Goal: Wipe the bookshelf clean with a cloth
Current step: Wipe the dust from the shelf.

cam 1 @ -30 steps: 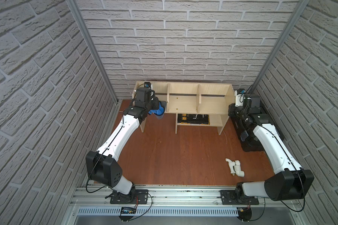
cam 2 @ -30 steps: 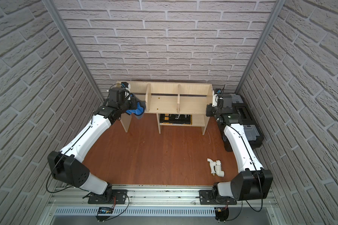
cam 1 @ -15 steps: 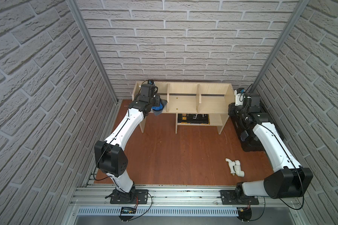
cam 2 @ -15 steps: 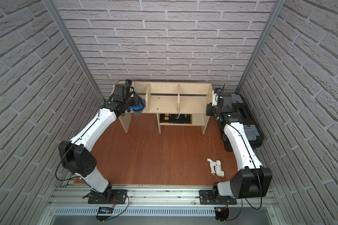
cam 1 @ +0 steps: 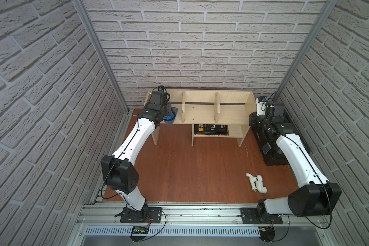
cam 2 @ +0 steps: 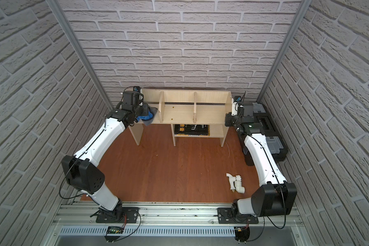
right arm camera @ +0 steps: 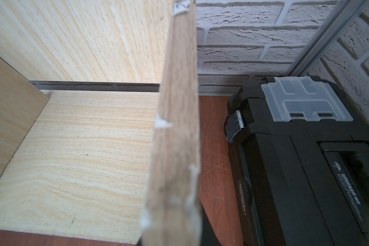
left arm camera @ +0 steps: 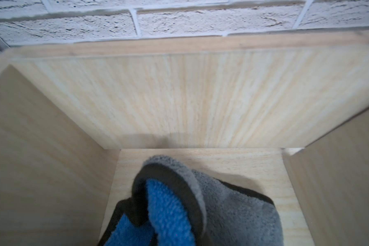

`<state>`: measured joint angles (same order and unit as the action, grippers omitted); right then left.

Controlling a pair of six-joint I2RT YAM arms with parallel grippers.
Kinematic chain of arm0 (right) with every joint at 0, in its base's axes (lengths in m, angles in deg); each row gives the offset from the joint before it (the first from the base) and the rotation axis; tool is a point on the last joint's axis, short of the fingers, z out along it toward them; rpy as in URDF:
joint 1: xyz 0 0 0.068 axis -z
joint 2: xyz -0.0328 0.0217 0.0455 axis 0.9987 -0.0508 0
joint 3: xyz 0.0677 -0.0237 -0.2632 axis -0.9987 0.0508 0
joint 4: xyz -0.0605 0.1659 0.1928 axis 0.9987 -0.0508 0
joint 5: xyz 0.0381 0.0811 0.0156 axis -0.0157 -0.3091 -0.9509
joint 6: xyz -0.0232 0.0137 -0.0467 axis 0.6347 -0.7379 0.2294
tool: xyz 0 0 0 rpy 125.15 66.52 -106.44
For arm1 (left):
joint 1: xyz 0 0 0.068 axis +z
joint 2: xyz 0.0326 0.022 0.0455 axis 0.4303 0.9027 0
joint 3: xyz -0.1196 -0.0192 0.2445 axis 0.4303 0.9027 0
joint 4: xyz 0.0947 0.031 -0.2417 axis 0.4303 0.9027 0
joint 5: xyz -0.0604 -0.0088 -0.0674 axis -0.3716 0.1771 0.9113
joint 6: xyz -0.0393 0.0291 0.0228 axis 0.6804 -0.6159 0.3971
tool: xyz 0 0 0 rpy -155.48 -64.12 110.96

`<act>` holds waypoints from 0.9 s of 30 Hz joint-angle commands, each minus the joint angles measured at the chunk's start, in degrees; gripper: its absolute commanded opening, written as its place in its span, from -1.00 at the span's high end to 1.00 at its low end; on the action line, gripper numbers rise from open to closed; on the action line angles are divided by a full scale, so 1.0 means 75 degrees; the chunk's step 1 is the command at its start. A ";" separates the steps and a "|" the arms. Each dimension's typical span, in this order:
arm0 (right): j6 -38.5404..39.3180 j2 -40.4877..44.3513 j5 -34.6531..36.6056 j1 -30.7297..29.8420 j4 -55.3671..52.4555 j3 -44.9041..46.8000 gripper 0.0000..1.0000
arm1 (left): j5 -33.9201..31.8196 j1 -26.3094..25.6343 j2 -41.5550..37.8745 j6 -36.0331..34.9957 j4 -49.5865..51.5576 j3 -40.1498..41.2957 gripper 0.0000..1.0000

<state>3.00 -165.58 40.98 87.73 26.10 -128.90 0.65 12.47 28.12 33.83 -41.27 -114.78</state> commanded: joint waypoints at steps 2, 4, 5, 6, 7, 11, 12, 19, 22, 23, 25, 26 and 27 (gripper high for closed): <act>-0.0787 0.0013 -0.2671 -0.0201 0.0222 0.0154 0.95 | -0.0117 -0.0505 0.0086 0.0002 0.0019 -0.0303 1.00; -0.0793 0.0009 -0.2686 -0.0199 0.0222 0.0185 0.95 | -0.0207 -0.0662 0.0098 -0.0123 -0.0028 -0.0293 1.00; -0.0794 0.0009 -0.2689 -0.0197 0.0222 0.0200 0.94 | -0.0181 -0.0684 0.0098 -0.0213 -0.0035 -0.0285 1.00; -0.0775 0.0018 -0.2694 -0.0196 0.0224 0.0220 0.95 | -0.0161 -0.0679 0.0087 -0.0262 -0.0029 -0.0273 1.00; -0.0778 0.0049 -0.2706 -0.0194 0.0244 0.0254 0.95 | -0.0200 -0.0666 0.0056 -0.0375 -0.0048 -0.0235 1.00; -0.0785 0.0114 -0.2700 -0.0200 0.0277 0.0309 0.95 | -0.0387 -0.0417 -0.0011 -0.0548 0.0071 -0.0199 1.00; -0.0796 0.0103 -0.2700 -0.0201 0.0280 0.0298 0.95 | -0.0383 -0.0300 -0.0039 -0.0513 0.0136 -0.0198 1.00; -0.0823 0.0034 -0.2739 -0.0194 0.0289 0.0227 0.94 | -0.0793 -0.0105 -0.0090 -0.0591 0.0436 -0.0220 1.00; -0.0842 0.0021 -0.2770 -0.0198 0.0266 0.0205 0.95 | -0.0588 -0.0127 -0.0146 -0.0329 0.0547 -0.0276 1.00; -0.0821 0.0022 -0.2793 -0.0199 0.0265 0.0192 0.92 | -0.0475 -0.0224 -0.0234 -0.0305 0.0479 -0.0280 1.00; -0.0827 0.0038 -0.2691 -0.0197 0.0193 0.0130 0.65 | -0.0781 -0.0666 -0.0461 -0.0609 0.0230 -0.0367 1.00; -0.0836 0.0052 -0.2605 -0.0203 0.0164 0.0103 0.50 | -0.1055 -0.0846 -0.0541 -0.0763 0.0148 -0.0469 1.00; -0.0842 0.0068 -0.2508 -0.0202 0.0130 0.0066 0.38 | -0.1142 -0.0985 -0.0616 -0.0849 0.0102 -0.0594 1.00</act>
<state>0.68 -165.42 37.36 88.15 27.35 -128.20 -5.25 8.60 27.42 29.83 -38.16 -115.83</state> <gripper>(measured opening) 0.296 0.141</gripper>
